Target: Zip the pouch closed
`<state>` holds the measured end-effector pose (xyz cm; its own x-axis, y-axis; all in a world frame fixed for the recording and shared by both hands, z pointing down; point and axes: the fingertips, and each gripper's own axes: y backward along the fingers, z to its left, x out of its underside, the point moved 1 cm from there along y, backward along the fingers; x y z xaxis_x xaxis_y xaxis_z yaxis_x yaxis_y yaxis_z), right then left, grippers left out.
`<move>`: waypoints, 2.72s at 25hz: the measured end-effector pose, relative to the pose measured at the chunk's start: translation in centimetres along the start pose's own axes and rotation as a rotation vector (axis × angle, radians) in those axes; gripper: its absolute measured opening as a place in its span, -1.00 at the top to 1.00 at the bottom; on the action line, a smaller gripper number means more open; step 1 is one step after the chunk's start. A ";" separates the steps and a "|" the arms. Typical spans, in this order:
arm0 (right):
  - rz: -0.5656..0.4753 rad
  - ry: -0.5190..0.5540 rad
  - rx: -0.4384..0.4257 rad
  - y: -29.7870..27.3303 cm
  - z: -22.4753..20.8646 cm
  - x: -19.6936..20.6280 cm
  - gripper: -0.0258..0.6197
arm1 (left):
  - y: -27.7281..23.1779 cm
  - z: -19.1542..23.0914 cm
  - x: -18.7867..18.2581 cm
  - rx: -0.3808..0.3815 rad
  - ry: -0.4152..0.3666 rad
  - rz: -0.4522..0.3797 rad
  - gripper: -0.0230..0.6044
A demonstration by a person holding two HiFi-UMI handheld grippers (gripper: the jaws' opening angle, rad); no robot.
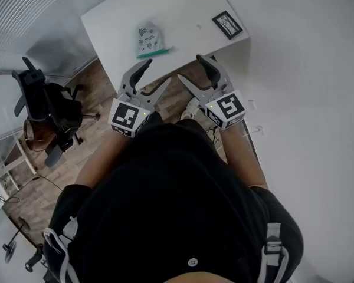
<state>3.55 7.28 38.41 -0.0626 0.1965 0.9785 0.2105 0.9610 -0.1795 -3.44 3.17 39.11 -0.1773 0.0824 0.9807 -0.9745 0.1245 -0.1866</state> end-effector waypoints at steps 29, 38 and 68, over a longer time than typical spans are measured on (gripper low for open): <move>0.091 -0.007 -0.329 -7.0 -10.9 1.3 0.03 | -7.2 5.1 1.7 -0.368 0.074 0.080 0.09; 0.266 0.051 -0.323 -13.0 -11.5 5.0 0.06 | -6.6 10.2 5.0 -0.349 0.145 0.104 0.13; 0.747 0.266 -0.764 -18.5 -14.3 22.5 0.32 | -13.7 9.7 18.3 -0.490 0.439 0.374 0.33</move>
<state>12.18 -8.83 65.16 0.5248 0.5418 0.6566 0.6615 0.2259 -0.7151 5.31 -6.59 60.17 -0.3131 0.5791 0.7527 -0.6694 0.4276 -0.6075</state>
